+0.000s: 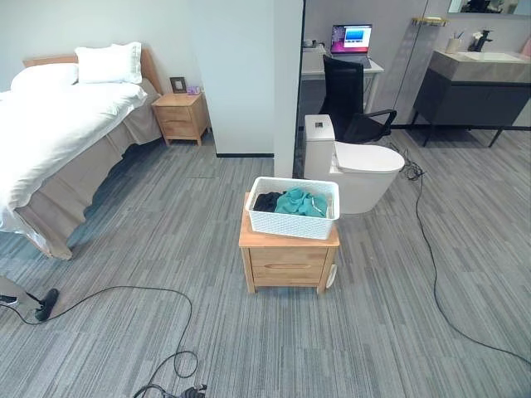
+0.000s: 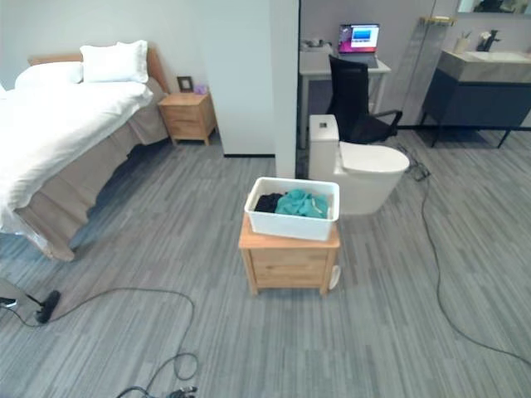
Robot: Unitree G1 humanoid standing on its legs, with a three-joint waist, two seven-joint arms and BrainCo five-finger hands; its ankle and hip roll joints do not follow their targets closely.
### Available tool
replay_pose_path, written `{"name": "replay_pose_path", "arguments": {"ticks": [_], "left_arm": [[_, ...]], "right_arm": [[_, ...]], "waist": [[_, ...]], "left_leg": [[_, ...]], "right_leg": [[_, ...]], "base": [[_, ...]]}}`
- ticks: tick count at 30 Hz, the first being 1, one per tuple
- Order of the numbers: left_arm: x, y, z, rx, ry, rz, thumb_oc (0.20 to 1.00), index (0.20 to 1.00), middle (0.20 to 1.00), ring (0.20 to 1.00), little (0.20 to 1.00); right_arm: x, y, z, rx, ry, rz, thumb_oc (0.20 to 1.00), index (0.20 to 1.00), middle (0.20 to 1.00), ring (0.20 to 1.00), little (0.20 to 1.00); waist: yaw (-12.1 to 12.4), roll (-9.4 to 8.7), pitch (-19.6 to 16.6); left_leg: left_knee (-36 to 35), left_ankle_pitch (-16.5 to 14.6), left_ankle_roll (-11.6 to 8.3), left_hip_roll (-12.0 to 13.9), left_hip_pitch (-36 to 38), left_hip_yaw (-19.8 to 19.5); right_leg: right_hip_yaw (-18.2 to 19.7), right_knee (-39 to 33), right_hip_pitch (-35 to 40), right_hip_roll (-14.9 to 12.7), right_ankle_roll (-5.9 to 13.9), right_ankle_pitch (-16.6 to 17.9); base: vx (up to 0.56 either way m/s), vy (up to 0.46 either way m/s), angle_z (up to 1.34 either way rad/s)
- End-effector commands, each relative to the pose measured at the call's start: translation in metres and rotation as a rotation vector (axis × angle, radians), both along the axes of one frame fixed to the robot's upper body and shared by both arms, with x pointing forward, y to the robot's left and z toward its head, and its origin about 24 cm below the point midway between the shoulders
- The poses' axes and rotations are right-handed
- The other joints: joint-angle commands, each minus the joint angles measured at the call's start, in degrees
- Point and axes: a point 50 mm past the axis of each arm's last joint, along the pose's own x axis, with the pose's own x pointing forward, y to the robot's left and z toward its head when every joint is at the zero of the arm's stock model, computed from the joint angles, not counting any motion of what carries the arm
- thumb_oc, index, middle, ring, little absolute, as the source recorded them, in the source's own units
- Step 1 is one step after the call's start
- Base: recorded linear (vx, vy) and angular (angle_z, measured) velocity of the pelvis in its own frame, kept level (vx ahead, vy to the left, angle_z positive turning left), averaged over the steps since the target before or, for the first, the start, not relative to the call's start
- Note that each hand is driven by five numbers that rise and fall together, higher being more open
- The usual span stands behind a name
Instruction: Grab the laundry basket,head to the washer,open it,put in the laundry and shut it.
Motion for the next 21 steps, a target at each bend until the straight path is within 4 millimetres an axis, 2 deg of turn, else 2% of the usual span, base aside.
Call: {"name": "replay_pose_path", "arguments": {"ticks": [1,4,14,21], "left_arm": [[0.014,-0.013,0.001,-0.043,-0.035,0.018,1.000,1.000,1.000,1.000,1.000],[0.017,-0.015,0.002,-0.046,-0.043,0.025,1.000,1.000,1.000,1.000,1.000],[0.024,-0.020,0.003,-0.055,-0.075,0.016,1.000,1.000,1.000,1.000,1.000],[0.019,-0.022,0.002,-0.073,-0.066,0.052,1.000,1.000,1.000,1.000,1.000]], "right_arm": [[-0.006,-0.005,0.000,-0.022,0.029,-0.035,1.000,1.000,1.000,1.000,1.000],[0.002,-0.005,0.002,-0.009,-0.015,-0.097,1.000,1.000,1.000,1.000,1.000],[0.026,0.003,0.004,0.029,-0.118,-0.123,1.000,1.000,1.000,1.000,1.000],[0.012,0.010,0.000,0.085,-0.087,-0.219,1.000,1.000,1.000,1.000,1.000]], "waist": [[-0.3,-1.88,-0.2],[-0.6,-1.70,-0.3],[-0.8,-1.70,-0.3],[-1.1,-1.58,0.0]], "left_leg": [[-4.7,4.8,-3.16,0.2,2.5,-3.0],[-4.7,4.9,-3.27,0.4,2.5,-3.1],[-4.7,5.1,-3.44,0.4,2.6,-3.2],[-4.6,5.1,-3.51,0.4,2.9,-3.2]], "right_leg": [[-2.9,-12.7,4.8,-4.1,6.79,13.8],[-2.8,-12.5,4.8,-4.0,6.62,13.6],[-2.8,-12.1,4.7,-3.8,6.46,13.2],[-3.0,-11.7,5.1,-3.7,6.24,12.8]], "base": [[0.00,-0.003,-0.06],[0.00,-0.005,-0.04],[0.00,0.000,0.00],[0.00,0.000,0.00]]}}
